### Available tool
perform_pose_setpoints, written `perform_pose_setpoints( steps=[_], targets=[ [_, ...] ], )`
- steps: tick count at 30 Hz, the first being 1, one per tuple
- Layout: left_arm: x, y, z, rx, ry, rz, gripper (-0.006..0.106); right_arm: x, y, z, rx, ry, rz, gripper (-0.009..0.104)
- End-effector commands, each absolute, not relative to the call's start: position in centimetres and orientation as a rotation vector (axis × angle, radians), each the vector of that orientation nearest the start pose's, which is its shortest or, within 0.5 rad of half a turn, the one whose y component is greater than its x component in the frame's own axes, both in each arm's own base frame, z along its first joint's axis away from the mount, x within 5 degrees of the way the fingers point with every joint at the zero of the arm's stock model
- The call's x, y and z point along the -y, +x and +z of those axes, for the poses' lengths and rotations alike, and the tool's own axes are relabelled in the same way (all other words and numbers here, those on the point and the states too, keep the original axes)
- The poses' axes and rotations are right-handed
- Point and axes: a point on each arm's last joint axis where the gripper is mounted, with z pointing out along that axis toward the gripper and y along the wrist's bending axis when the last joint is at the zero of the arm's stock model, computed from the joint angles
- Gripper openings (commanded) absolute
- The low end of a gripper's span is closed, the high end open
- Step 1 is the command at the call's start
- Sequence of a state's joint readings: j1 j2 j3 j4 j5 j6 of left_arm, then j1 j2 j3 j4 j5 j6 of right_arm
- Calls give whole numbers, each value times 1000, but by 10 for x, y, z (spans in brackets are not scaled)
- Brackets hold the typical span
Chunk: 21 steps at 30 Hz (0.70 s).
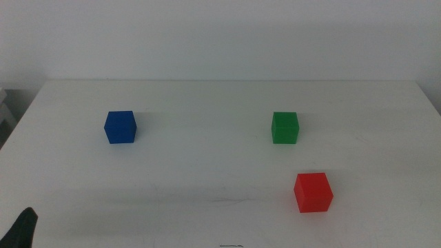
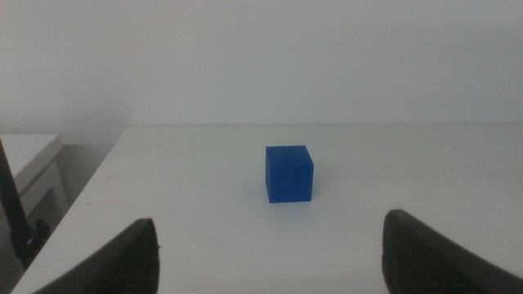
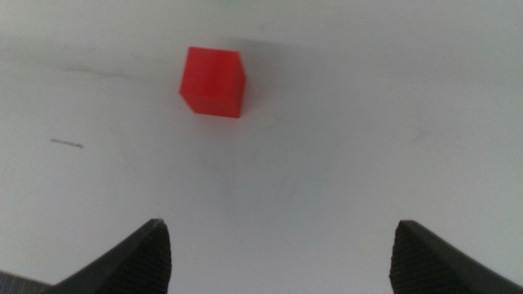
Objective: Stack red cubes first, then green, then blue cubes in a specific spot.
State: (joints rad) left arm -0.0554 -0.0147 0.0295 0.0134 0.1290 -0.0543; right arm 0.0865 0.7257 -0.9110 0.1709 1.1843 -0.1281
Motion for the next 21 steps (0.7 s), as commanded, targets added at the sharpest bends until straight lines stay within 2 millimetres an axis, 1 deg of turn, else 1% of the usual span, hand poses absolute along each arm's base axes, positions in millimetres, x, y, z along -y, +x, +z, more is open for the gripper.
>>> perform_pose_setpoints(
  steps=[1, 3, 6, 11, 15, 21],
  targets=[
    [3, 55, 202, -1525, 1, -88, 94, -29, 118, 371, -2421, -288, 209, 79],
    [3, 55, 202, -1525, 1, -88, 94, -35, 128, 373, -2440, -323, 209, 79],
    [3, 55, 202, -1525, 1, -88, 94, -46, 146, 374, -2508, -318, 221, 79],
    [3, 55, 202, -1525, 1, -88, 94, -63, 182, 369, -2607, -166, 192, 79],
    [3, 55, 202, -1525, 1, -88, 94, -82, 208, 358, -2656, -170, 152, 82],
    [3, 55, 202, -1525, 1, -88, 94, -110, 241, 331, -2765, -195, 149, 91]
  ],
)
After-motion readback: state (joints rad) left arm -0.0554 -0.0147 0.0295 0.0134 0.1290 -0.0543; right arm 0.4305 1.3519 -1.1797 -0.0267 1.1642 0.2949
